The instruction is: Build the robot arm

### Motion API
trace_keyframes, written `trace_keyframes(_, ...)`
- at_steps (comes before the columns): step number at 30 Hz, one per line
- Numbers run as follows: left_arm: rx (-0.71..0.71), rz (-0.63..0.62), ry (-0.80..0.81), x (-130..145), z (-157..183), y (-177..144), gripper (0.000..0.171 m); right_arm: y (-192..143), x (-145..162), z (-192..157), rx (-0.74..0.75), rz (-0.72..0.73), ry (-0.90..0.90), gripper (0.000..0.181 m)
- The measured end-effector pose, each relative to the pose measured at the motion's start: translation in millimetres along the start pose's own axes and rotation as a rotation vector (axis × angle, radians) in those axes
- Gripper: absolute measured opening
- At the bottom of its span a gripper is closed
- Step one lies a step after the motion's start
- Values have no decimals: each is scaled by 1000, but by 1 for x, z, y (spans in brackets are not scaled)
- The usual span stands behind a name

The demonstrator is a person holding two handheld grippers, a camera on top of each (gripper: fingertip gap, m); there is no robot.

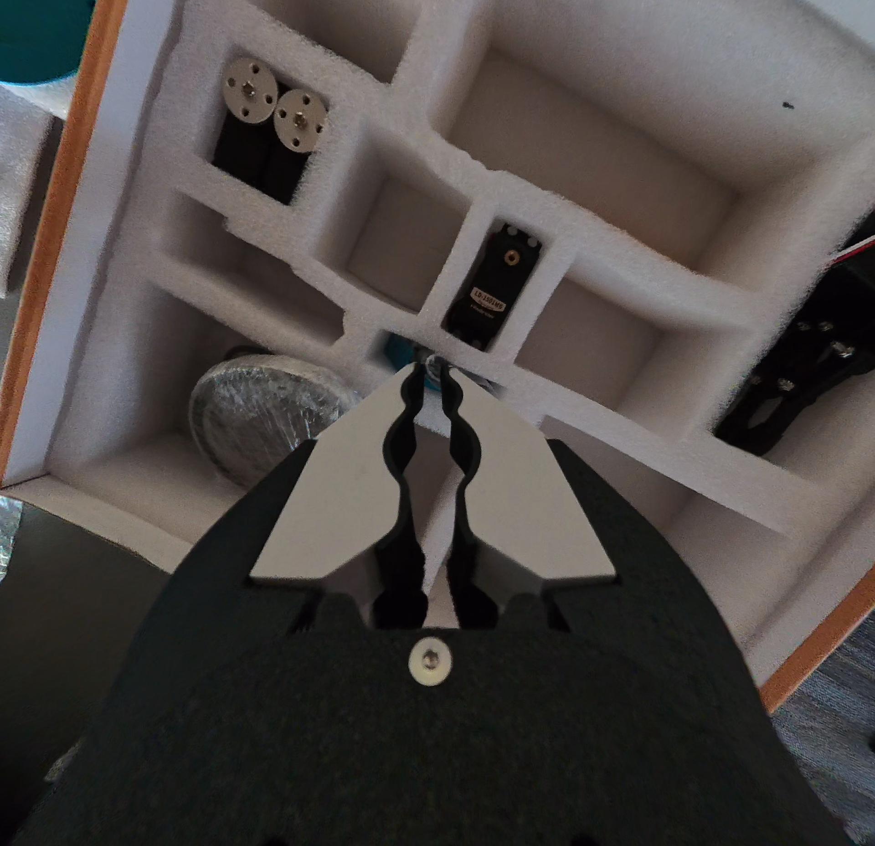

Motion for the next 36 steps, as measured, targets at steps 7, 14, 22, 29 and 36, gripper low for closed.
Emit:
trace_keyframes(7, 0, 3, 27, -3, 1, -2, 65, -29, 1, 3, -25, 87, 16, 0)
trace_keyframes(14, 38, 5, -1, -2, 4, 3, 64, -82, 2, 15, -228, 194, 146, 0)
trace_keyframes(22, 56, 16, 61, -1, 17, -4, 65, -17, 6, -5, 8, 122, 5, 20)
trace_keyframes(29, 17, 29, 31, 5, 4, -22, 64, 1, 6, -6, 94, 56, 10, 4)
trace_keyframes(36, -1, 58, 33, 2, 0, -33, 64, -17, 9, 7, -17, 80, 147, 2)
Point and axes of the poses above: each gripper's, where its closed fingertips meet, y out along the fingers, x out of its underside, z = x × y across the jaws, the point moved 8 cm from there along -y, back along the fingers, and after that the axes turned 2 degrees about -z, right-handed, at the moved point
